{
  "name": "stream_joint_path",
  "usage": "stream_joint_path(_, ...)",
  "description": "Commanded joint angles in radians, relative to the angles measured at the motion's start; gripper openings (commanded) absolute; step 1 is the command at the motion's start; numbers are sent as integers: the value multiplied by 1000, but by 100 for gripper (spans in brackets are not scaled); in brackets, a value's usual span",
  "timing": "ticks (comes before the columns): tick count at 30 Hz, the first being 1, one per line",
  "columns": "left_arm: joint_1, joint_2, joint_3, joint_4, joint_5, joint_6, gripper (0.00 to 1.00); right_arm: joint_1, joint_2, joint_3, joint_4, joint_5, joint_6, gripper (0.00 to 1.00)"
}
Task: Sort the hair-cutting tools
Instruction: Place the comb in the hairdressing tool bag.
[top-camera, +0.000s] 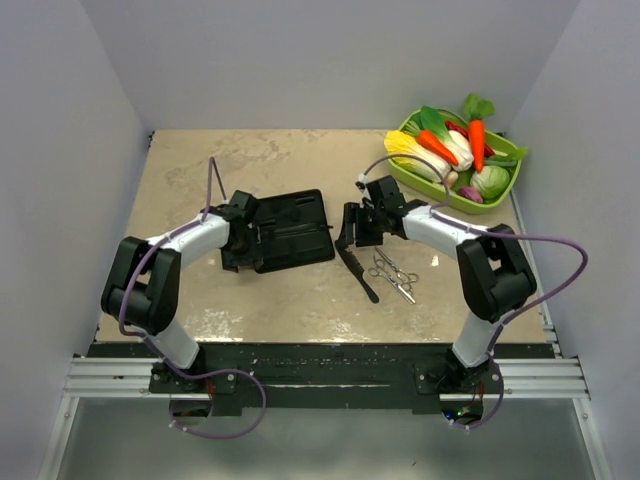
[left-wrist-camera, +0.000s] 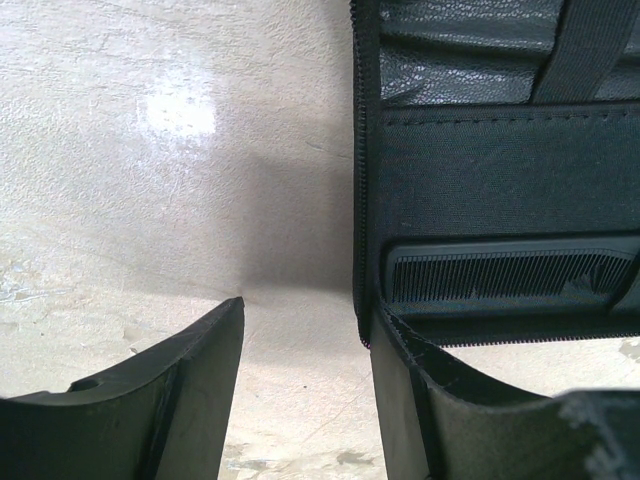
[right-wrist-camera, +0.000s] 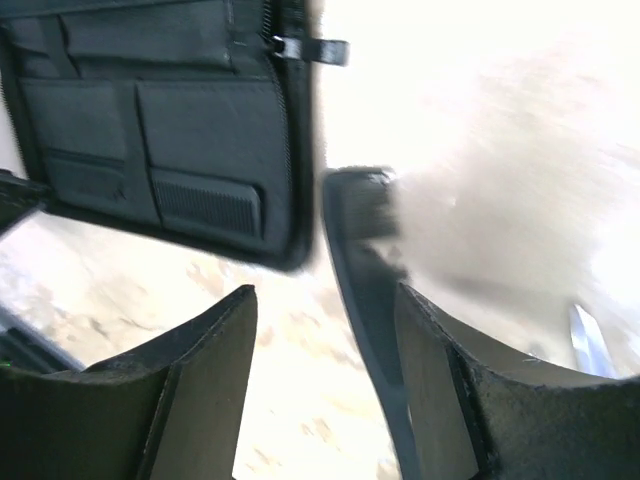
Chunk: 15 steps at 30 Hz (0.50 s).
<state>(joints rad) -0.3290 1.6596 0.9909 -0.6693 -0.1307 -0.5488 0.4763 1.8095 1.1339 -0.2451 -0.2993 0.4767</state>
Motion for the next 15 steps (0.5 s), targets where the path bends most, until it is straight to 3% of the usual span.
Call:
stream_joint_path(1,1,-46,-9,-102,-26,23,57,1,-117,35,-149,112,-108,61)
stream_joint_path(5,1,-84,23,-118,-6,26,59,1,-159,-49,-172,121,-158,61)
stream_joint_path(10,-1,-158,89,-142,49,30,74,18,-182,-118,-169,112,-165,61)
stream_joint_path(15,-1,-182,144,-156,80,36,78,38,-188,-148,-171,109,-161,61)
